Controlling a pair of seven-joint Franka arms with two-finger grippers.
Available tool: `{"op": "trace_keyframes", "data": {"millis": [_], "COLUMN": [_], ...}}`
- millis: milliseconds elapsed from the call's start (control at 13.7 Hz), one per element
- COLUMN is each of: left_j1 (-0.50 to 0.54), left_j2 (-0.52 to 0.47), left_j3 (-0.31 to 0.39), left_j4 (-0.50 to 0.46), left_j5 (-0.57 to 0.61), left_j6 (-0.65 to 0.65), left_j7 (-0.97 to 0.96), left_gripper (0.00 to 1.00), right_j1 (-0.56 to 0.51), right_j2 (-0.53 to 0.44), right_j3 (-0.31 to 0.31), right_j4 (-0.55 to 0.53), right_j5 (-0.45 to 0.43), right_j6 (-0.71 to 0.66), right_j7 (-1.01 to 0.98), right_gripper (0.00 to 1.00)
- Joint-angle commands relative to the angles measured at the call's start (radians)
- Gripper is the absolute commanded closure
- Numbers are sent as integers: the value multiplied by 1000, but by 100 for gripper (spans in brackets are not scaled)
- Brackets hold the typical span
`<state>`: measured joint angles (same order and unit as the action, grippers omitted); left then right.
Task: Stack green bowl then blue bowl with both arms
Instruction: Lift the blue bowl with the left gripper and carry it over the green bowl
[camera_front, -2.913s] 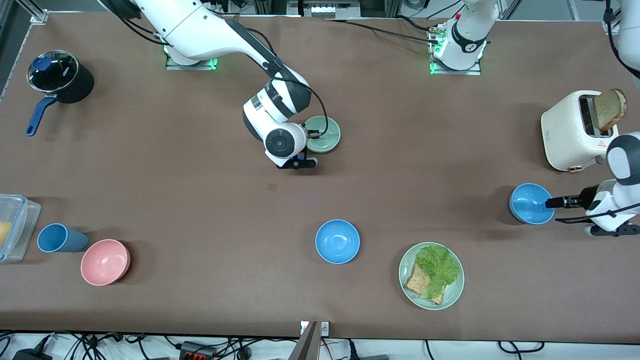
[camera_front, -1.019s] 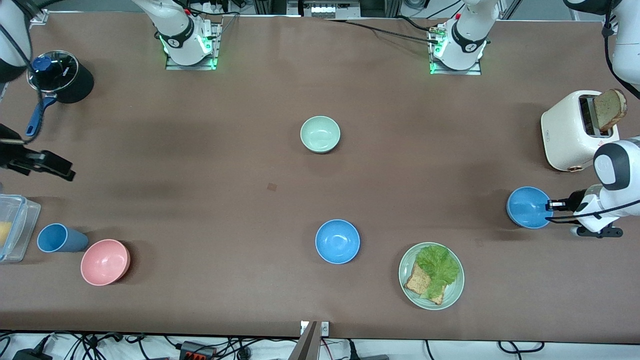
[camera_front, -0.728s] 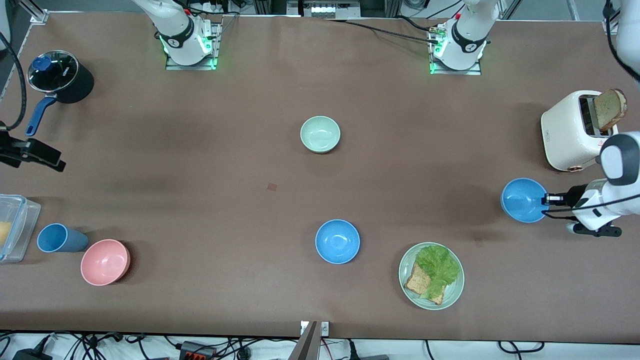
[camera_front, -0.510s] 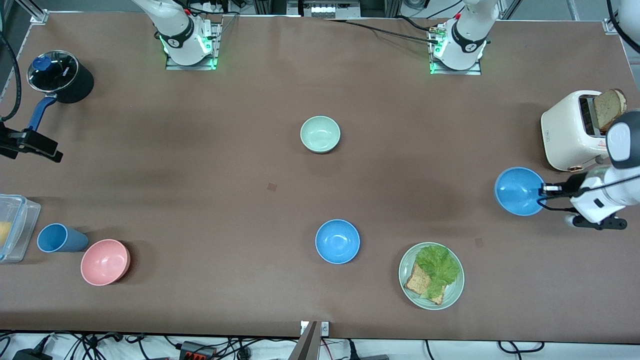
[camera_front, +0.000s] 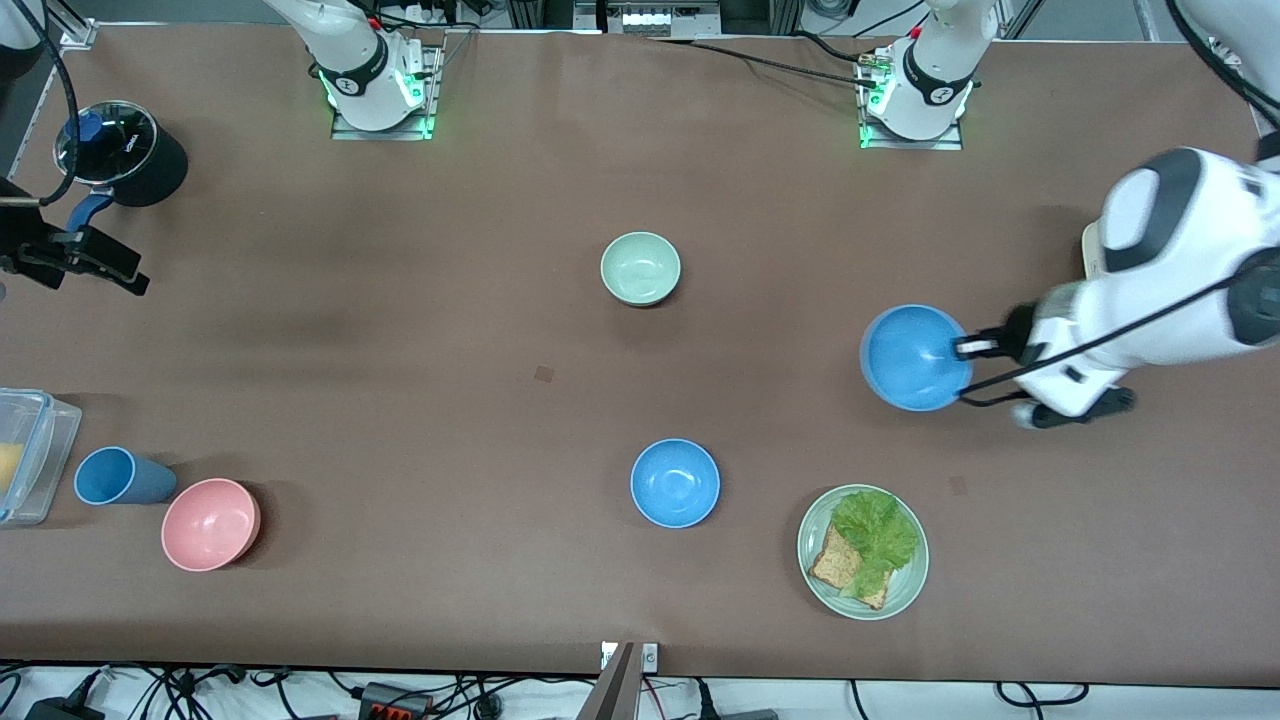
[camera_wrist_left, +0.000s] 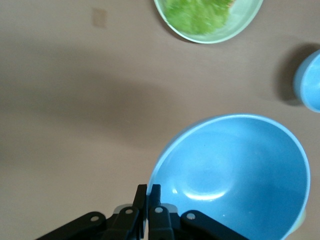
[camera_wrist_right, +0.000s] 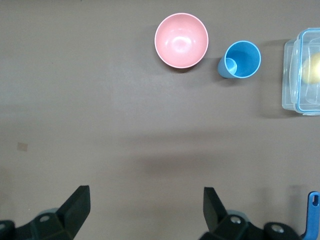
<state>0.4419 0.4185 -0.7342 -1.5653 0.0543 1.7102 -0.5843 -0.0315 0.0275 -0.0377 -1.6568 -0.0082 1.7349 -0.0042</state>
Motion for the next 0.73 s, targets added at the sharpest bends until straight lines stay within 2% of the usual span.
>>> {"op": "trace_keyframes", "data": {"millis": [0,291,655], "left_j1": [-130,-255,-366], "left_j2": [35,121,164], "left_j3": [-14,-16,-13], "left_j4": [1,-2,-19], "left_j5": [-8,-10,-7], "left_j6": [60,182,270], "left_j7": [-237,-438,-508], "left_gripper": [100,100,100], "right_j1": [13,12,8], "right_j2": [-35,-32,-24], "right_j3": [-4,-2,-4], "right_j4": [-49,-49,-41], "right_j5": [4,5,5], "right_j6": [26,46,41], "right_j7": [-14,-14,-23], "right_gripper": [0,0,0]}}
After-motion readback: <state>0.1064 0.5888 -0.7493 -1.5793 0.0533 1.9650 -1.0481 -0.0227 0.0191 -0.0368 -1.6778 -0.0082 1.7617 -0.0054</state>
